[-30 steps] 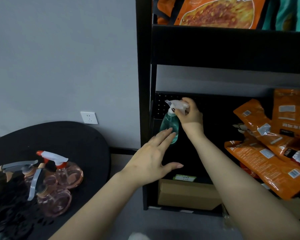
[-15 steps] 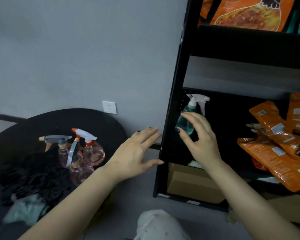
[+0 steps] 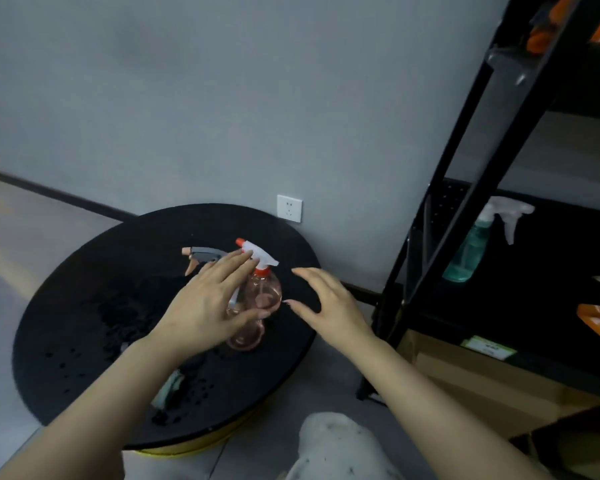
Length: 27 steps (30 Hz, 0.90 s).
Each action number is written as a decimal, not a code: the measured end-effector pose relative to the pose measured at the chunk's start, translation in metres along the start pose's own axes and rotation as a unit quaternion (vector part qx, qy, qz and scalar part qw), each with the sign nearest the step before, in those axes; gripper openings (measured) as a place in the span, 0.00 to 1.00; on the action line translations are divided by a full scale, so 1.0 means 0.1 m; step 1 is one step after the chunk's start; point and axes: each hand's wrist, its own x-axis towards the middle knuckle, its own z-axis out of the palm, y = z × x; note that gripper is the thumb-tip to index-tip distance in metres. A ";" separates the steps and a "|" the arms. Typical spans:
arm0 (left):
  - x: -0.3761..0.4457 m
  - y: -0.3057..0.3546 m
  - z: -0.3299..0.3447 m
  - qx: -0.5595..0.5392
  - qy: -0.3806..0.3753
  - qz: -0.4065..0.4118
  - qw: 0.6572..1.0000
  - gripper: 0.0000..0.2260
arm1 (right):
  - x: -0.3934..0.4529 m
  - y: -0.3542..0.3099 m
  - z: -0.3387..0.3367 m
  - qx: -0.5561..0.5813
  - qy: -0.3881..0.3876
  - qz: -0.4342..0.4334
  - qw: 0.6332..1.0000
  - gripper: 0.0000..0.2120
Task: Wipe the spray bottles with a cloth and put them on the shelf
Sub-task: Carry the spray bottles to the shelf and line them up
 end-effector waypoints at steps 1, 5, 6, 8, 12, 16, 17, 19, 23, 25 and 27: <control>-0.04 -0.09 -0.01 0.004 0.009 -0.002 1.000 0.39 | 0.05 -0.04 0.11 0.002 -0.018 0.014 1.000 0.25; -0.16 -0.39 -0.01 0.006 0.025 -0.025 0.999 0.37 | 0.29 -0.13 0.54 0.026 -0.053 0.070 0.996 0.31; -0.19 -0.45 0.01 0.009 0.025 -0.029 0.999 0.37 | 0.35 -0.16 0.64 0.037 -0.061 0.091 0.993 0.32; -0.23 -0.54 0.04 0.014 0.020 -0.033 0.999 0.37 | 0.47 -0.20 0.83 0.054 -0.070 0.133 0.987 0.36; -0.29 -0.69 0.09 0.017 0.023 -0.036 0.999 0.37 | 0.65 -0.21 1.14 0.080 -0.074 0.180 0.978 0.44; -0.31 -0.80 0.11 0.016 0.026 -0.040 0.999 0.37 | 0.75 -0.21 1.28 0.137 -0.059 0.216 0.965 0.42; -0.31 -0.82 0.12 0.015 0.025 -0.040 0.999 0.37 | 0.76 -0.21 1.29 0.147 -0.053 0.225 0.962 0.39; -0.33 -0.85 0.12 0.012 0.022 -0.042 0.999 0.37 | 0.78 -0.22 1.31 0.161 -0.042 0.238 0.957 0.35; -0.35 -0.87 0.14 0.016 0.015 -0.043 0.999 0.37 | 0.75 -0.27 1.34 0.171 -0.024 0.240 0.955 0.35; -0.35 -0.87 0.14 0.019 0.013 -0.043 0.999 0.37 | 0.71 -0.27 1.34 0.171 -0.016 0.237 0.956 0.36; -0.35 -0.84 0.13 0.020 0.011 -0.042 0.999 0.37 | 0.65 -0.27 1.31 0.173 -0.009 0.230 0.958 0.37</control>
